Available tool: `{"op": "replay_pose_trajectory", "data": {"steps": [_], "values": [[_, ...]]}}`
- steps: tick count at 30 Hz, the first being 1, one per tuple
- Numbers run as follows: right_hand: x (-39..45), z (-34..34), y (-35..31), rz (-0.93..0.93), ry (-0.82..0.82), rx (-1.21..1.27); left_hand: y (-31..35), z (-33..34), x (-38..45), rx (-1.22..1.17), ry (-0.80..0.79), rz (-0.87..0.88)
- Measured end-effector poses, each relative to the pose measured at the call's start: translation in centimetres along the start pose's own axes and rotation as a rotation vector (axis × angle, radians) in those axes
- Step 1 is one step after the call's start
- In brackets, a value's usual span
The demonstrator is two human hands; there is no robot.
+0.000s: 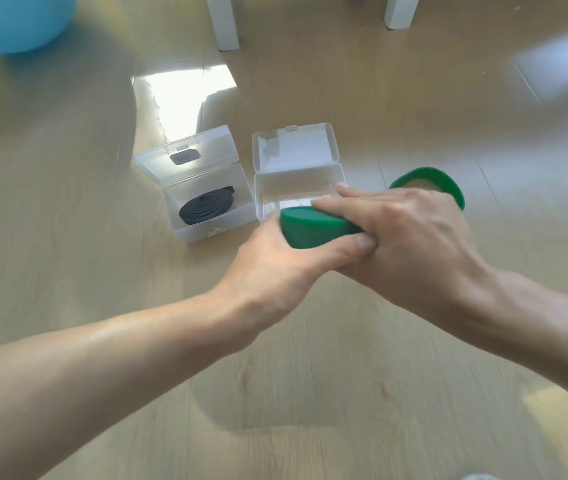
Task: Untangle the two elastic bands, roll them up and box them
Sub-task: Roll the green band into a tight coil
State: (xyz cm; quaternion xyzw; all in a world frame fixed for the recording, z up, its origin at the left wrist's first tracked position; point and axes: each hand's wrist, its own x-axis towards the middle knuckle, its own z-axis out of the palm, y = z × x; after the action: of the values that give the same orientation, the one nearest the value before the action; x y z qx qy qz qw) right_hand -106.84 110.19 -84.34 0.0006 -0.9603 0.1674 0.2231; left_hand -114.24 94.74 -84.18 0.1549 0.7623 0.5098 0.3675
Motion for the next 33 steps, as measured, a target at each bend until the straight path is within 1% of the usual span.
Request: {"op": "replay_pose_trajectory", "data": {"steps": [1,3,5,7,9,12,13,14,17,20,23,25,27,30,33], "values": [[-0.2,0.0,-0.1,-0.008,0.018,0.004,0.0,0.2,-0.1,-0.011,0.008,0.029],[-0.7,0.1,-0.1,0.011,0.029,0.033,-0.2,0.2,0.0,-0.004,-0.023,0.066],[-1.1,0.3,-0.1,0.060,-0.001,0.155,-0.6,-0.2,0.2,-0.038,-0.098,0.069],[-1.4,0.1,0.1,0.086,-0.070,0.368,-1.1,-0.6,0.3,-0.153,-0.244,0.074],[-1.9,-0.3,0.7,0.040,-0.115,0.476,-1.1,-1.2,0.3,-0.254,-0.381,0.070],[-2.5,-0.6,0.9,-0.010,-0.102,0.500,-0.7,-2.1,0.1,-0.328,-0.589,0.085],[-2.7,-0.5,0.7,-0.009,-0.076,0.480,-0.7,-2.2,0.1,-0.359,-0.635,0.087],[-2.8,-0.2,0.4,0.001,-0.060,0.453,-0.7,-2.2,0.3,-0.397,-0.649,0.075],[-2.5,0.2,0.1,0.042,-0.101,0.428,-0.9,-2.3,0.9,-0.483,-0.625,0.011],[-2.5,0.2,0.2,0.054,-0.145,0.542,-1.1,-2.3,0.8,-0.558,-0.660,-0.029],[-2.6,0.4,-0.3,0.040,-0.100,0.661,-1.1,-2.5,1.0,-0.611,-0.728,-0.029],[-2.4,0.5,-0.4,0.021,-0.068,0.649,-1.0,-2.4,1.1,-0.584,-0.770,0.000],[-2.0,0.2,0.0,0.030,-0.073,0.533,-1.1,-2.7,1.3,-0.543,-0.722,-0.046],[-1.4,-0.4,1.5,0.017,-0.125,0.173,-1.4,-4.2,2.1,-0.444,-0.529,-0.139],[-1.3,-0.5,1.5,-0.016,-0.165,-0.079,-0.3,-3.6,1.6,-0.142,-0.417,-0.073]]}}
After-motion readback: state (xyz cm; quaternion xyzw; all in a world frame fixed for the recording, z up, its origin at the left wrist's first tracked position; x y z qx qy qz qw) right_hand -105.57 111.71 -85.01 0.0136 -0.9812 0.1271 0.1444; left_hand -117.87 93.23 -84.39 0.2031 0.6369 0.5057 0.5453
